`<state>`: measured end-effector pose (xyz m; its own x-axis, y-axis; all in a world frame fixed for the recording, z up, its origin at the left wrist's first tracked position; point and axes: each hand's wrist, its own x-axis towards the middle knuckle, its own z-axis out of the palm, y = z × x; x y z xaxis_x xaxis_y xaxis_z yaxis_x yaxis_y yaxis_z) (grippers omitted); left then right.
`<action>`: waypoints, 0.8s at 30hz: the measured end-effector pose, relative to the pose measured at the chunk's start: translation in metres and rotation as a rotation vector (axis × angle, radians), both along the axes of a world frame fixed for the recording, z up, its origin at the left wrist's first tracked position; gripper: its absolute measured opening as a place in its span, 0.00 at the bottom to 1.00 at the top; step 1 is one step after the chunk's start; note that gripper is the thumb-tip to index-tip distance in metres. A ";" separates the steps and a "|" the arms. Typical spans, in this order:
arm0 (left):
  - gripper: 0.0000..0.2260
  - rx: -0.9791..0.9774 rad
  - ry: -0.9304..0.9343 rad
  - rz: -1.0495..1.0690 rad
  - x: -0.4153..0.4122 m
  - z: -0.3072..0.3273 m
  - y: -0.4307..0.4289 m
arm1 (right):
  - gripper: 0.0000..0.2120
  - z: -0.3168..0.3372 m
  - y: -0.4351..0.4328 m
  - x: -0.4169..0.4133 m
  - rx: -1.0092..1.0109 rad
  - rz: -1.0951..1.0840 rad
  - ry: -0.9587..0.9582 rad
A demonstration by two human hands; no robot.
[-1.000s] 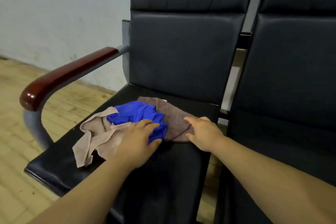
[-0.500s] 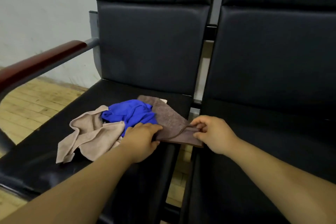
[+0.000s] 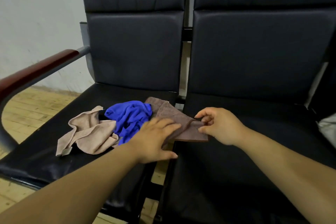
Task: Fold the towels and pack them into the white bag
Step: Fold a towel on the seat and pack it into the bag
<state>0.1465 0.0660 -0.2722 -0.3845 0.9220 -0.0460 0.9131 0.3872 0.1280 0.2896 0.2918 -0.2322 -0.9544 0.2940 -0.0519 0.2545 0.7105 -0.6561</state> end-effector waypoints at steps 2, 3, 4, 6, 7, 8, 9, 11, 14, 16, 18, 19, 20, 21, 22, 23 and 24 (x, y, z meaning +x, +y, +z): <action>0.37 -0.018 -0.096 -0.045 0.015 -0.008 0.018 | 0.18 -0.002 0.011 0.019 -0.010 -0.032 -0.042; 0.34 -0.022 -0.118 -0.046 0.021 -0.013 0.025 | 0.18 -0.004 0.016 0.031 -0.016 -0.048 -0.071; 0.31 -0.025 -0.115 -0.046 0.026 -0.019 0.031 | 0.17 -0.006 0.021 0.042 -0.021 -0.060 -0.100; 0.25 -0.004 -0.098 -0.079 0.037 -0.023 0.042 | 0.16 -0.010 0.032 0.066 -0.030 -0.081 -0.148; 0.22 0.023 -0.126 -0.101 0.043 -0.024 0.048 | 0.16 -0.013 0.038 0.079 -0.037 -0.094 -0.162; 0.18 0.054 -0.182 -0.119 0.050 -0.022 0.054 | 0.16 -0.014 0.045 0.091 -0.043 -0.110 -0.171; 0.14 0.071 -0.245 -0.128 0.058 -0.020 0.060 | 0.15 -0.016 0.051 0.104 -0.043 -0.127 -0.175; 0.09 0.059 -0.372 -0.121 0.073 -0.018 0.070 | 0.15 -0.017 0.064 0.127 -0.035 -0.155 -0.169; 0.08 0.022 -0.588 -0.047 0.089 -0.019 0.085 | 0.15 -0.018 0.080 0.152 0.017 -0.187 -0.170; 0.17 0.052 -0.686 0.026 0.098 -0.018 0.095 | 0.14 -0.017 0.088 0.162 0.047 -0.207 -0.155; 0.21 0.118 -0.761 0.110 0.109 -0.014 0.103 | 0.14 -0.013 0.094 0.168 0.051 -0.230 -0.116; 0.20 0.167 -0.782 0.156 0.112 -0.011 0.107 | 0.14 -0.010 0.098 0.172 0.049 -0.240 -0.099; 0.20 0.228 -0.786 0.201 0.114 -0.009 0.110 | 0.14 -0.008 0.102 0.176 0.051 -0.248 -0.091; 0.20 0.298 -0.767 0.246 0.115 -0.007 0.112 | 0.15 -0.006 0.106 0.181 0.057 -0.254 -0.094; 0.20 0.369 -0.748 0.290 0.115 -0.005 0.115 | 0.15 -0.004 0.109 0.187 0.058 -0.262 -0.097; 0.19 0.433 -0.746 0.332 0.114 -0.001 0.118 | 0.15 -0.001 0.113 0.192 0.055 -0.274 -0.093; 0.14 0.495 -0.766 0.369 0.116 0.005 0.121 | 0.15 0.001 0.116 0.197 0.048 -0.287 -0.079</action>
